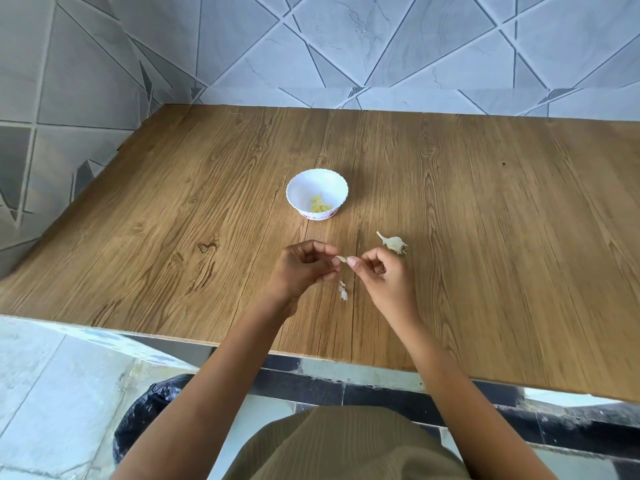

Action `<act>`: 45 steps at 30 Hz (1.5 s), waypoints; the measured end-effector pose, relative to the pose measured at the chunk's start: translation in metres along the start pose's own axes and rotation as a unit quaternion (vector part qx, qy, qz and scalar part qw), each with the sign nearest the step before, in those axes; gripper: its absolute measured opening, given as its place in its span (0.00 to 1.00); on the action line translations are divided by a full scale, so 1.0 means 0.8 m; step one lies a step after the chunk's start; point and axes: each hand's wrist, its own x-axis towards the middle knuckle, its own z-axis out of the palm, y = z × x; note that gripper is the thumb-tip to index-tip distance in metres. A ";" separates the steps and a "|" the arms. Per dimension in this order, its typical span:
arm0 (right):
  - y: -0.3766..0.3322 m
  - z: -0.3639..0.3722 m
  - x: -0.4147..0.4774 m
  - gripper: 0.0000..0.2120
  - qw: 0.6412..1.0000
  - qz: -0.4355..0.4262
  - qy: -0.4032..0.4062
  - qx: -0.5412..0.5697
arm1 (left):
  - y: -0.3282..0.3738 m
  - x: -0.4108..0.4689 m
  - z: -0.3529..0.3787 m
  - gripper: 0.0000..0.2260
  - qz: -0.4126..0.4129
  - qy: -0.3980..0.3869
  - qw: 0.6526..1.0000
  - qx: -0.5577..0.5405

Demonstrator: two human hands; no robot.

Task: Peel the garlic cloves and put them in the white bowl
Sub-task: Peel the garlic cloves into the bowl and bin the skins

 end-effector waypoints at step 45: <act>-0.010 0.000 -0.011 0.07 0.968 -0.197 0.042 -0.148 | 0.003 -0.011 -0.002 0.04 0.050 -0.044 0.993 0.101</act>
